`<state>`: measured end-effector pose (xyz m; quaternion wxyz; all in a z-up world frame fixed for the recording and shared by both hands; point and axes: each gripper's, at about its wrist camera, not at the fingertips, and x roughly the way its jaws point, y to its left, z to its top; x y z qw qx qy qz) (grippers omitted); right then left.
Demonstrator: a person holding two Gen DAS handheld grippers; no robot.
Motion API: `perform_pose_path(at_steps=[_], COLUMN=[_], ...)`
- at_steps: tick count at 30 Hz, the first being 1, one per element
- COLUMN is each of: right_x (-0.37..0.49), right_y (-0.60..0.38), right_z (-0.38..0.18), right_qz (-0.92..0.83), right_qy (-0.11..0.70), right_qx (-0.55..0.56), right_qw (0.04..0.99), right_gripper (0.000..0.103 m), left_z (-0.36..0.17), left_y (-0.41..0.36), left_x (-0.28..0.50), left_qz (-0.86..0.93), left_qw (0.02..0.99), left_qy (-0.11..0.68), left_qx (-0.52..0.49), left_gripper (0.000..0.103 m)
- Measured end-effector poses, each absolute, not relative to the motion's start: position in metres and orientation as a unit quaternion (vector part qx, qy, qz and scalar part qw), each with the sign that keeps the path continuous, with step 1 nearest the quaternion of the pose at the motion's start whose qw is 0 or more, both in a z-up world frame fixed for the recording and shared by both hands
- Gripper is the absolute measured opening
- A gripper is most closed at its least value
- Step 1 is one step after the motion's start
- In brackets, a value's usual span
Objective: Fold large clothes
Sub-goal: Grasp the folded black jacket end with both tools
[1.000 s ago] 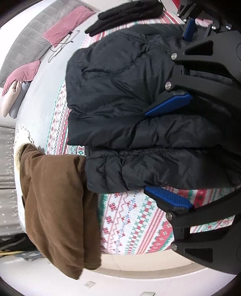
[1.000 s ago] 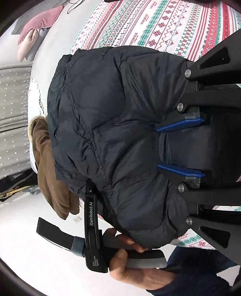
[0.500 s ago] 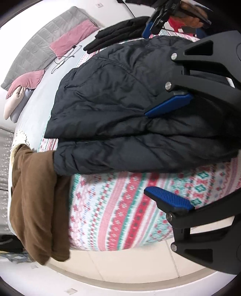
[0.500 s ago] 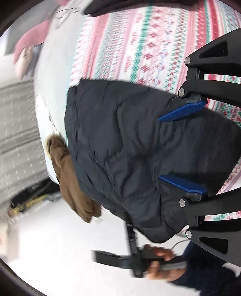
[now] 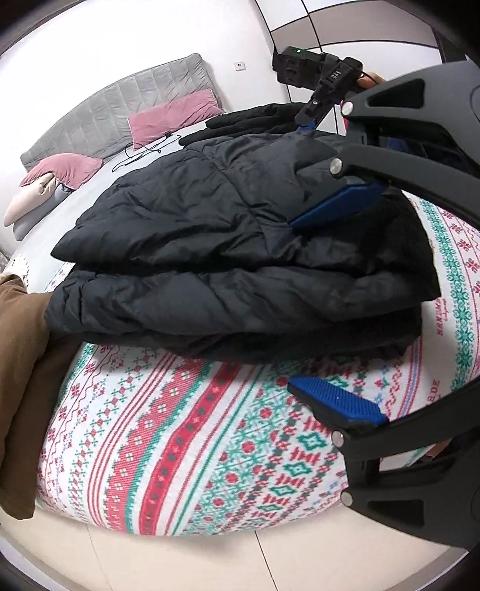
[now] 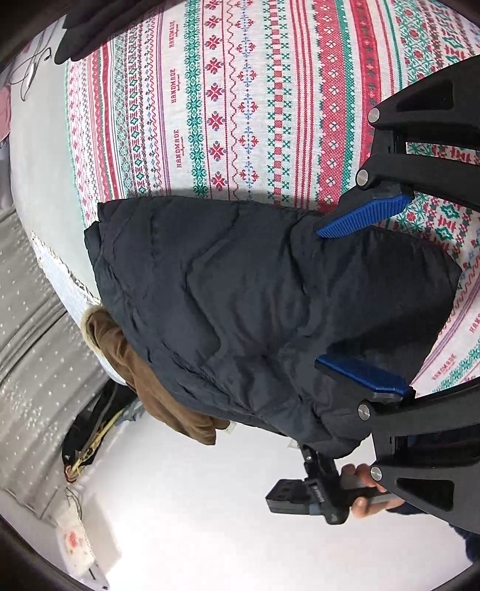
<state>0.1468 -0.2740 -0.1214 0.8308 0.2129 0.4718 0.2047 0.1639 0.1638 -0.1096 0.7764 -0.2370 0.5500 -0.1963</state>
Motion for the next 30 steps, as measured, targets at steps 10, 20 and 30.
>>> perform_pose_path(at_steps=[10,20,30], right_x=[0.152,0.165,0.189], right_y=[-0.279,-0.295,-0.305], right_z=[-0.131,-0.151,-0.162], right_qz=[0.204,0.181,0.179], right_qy=[0.477,0.491,0.500], right_qx=[0.259,0.320,0.384], right_qw=[0.814,0.790,0.755], right_gripper=[0.072,0.073,0.079], left_z=[-0.132,-0.132,-0.127], left_y=[0.159,0.143,0.114], left_x=[0.150,0.142,0.138], left_qz=[-0.233,-0.238,-0.223], left_qw=[0.739,0.746,0.768], left_qy=[0.553,0.536,0.530], left_qx=[-0.307,-0.317,-0.282], left_gripper=[0.085,0.088,0.091])
